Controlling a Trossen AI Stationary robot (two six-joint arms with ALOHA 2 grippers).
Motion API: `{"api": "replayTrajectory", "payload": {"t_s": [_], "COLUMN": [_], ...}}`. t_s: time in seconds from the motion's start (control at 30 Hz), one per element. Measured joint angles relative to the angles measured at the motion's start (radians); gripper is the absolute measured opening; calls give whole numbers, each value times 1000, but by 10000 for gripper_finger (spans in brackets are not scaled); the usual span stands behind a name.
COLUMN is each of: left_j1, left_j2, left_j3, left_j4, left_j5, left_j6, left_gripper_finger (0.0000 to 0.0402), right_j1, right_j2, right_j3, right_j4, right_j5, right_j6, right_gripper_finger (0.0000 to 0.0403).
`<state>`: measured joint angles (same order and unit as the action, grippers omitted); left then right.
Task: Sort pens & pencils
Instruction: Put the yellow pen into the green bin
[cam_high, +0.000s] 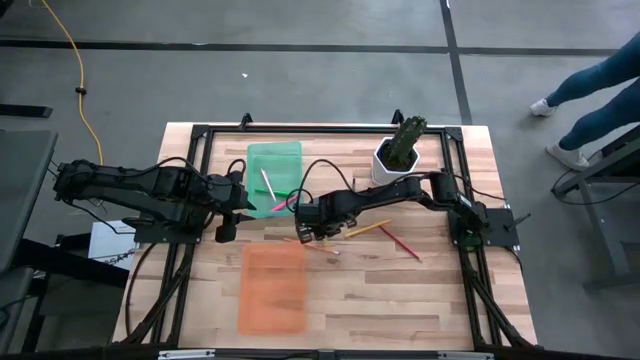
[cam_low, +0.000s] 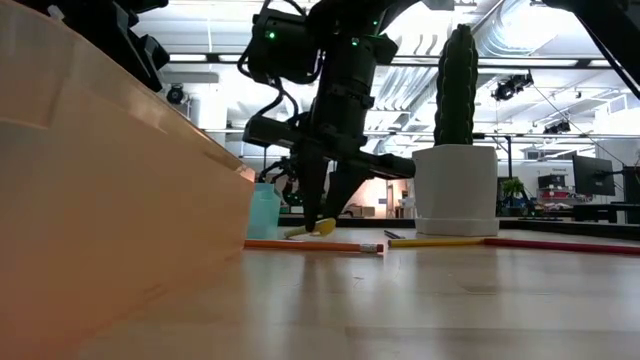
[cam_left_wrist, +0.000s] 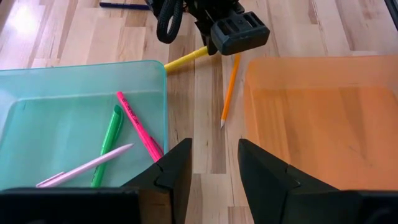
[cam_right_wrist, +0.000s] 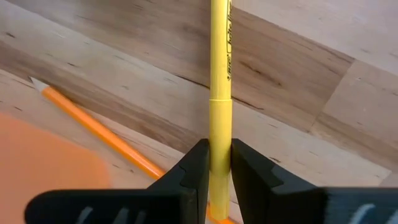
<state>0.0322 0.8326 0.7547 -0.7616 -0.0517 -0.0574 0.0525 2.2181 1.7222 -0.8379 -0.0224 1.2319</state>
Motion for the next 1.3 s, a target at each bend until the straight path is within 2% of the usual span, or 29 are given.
{"api": "replayTrajectory", "payload": {"t_s": [0.87, 1.13, 1.3], "left_j1": [0, 0, 0], "left_j2": [0, 0, 0], "left_j3": [0, 0, 0], "left_j4": [1, 4, 4], "left_j5": [-9, -13, -13], "left_j6": [-2, -2, -3], "left_gripper_finger": [119, 119, 119], "right_j1": [41, 42, 42], "right_j2": [-2, -38, -40], "right_j3": [0, 2, 49], "right_j4": [-7, -19, -57], "right_j5": [-38, 7, 40], "right_j6": [-25, -28, -47], "right_gripper_finger": [55, 55, 55]}}
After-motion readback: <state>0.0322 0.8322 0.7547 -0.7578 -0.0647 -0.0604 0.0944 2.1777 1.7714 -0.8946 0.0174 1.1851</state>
